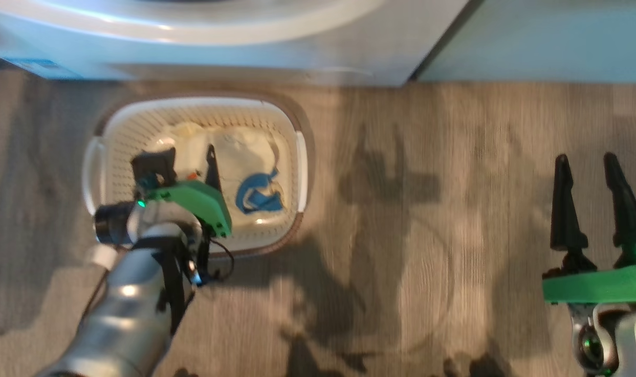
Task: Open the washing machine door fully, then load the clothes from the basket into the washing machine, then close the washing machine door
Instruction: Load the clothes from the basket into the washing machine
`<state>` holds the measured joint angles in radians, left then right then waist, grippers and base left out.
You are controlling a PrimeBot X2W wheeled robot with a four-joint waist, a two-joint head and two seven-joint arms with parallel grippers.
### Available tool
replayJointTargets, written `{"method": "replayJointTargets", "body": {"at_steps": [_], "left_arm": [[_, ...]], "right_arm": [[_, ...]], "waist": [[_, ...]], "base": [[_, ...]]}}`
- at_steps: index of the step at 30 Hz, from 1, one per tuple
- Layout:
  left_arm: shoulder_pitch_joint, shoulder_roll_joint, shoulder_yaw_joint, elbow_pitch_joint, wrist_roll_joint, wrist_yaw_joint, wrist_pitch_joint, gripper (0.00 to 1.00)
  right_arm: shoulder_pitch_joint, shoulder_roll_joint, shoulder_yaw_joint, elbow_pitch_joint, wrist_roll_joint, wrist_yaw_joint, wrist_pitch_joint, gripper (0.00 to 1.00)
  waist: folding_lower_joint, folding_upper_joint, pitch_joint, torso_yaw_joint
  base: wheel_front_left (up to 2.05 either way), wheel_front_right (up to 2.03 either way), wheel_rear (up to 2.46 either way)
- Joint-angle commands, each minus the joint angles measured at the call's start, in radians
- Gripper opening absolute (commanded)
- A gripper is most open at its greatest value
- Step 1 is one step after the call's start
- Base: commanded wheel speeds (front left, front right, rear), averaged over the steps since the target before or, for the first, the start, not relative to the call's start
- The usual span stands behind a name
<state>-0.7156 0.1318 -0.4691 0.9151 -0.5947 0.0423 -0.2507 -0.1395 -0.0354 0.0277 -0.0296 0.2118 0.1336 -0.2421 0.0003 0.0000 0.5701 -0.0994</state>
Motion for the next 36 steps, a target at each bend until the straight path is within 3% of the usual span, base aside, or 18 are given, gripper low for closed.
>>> {"method": "replayJointTargets", "body": {"at_steps": [1,9,21,27,36], "left_arm": [[-0.027,0.019,0.033,0.013,-0.009,-0.010,-0.011,1.00],[-0.161,0.009,0.042,0.195,-0.024,-0.080,-0.011,1.00],[-0.310,0.019,0.034,0.330,-0.035,-0.128,0.027,1.00],[-0.361,0.037,0.045,0.354,-0.054,-0.124,0.072,1.00],[-0.403,0.064,0.062,0.368,-0.076,-0.078,0.125,1.00]], "right_arm": [[-0.012,-0.015,0.023,-0.024,0.004,-0.003,-0.012,1.00],[-0.061,-0.015,0.041,-0.023,0.015,-0.003,-0.019,1.00],[-0.104,-0.015,0.064,-0.047,0.040,-0.003,-0.020,1.00],[-0.113,-0.015,0.080,-0.062,0.055,-0.003,-0.020,1.00],[-0.119,-0.015,0.092,-0.080,0.069,-0.003,-0.020,1.00]], "waist": [[-0.0003,0.0000,0.063,-0.032],[-0.0003,0.0000,0.188,-0.066],[-0.0003,0.0000,0.348,-0.113],[-0.0003,0.0000,0.415,-0.134],[-0.0003,0.0000,0.484,-0.162]], "base": [[0.00,0.00,0.00],[0.00,0.00,0.00],[0.00,0.00,0.00],[0.00,0.00,0.00],[0.00,0.00,0.00]]}}
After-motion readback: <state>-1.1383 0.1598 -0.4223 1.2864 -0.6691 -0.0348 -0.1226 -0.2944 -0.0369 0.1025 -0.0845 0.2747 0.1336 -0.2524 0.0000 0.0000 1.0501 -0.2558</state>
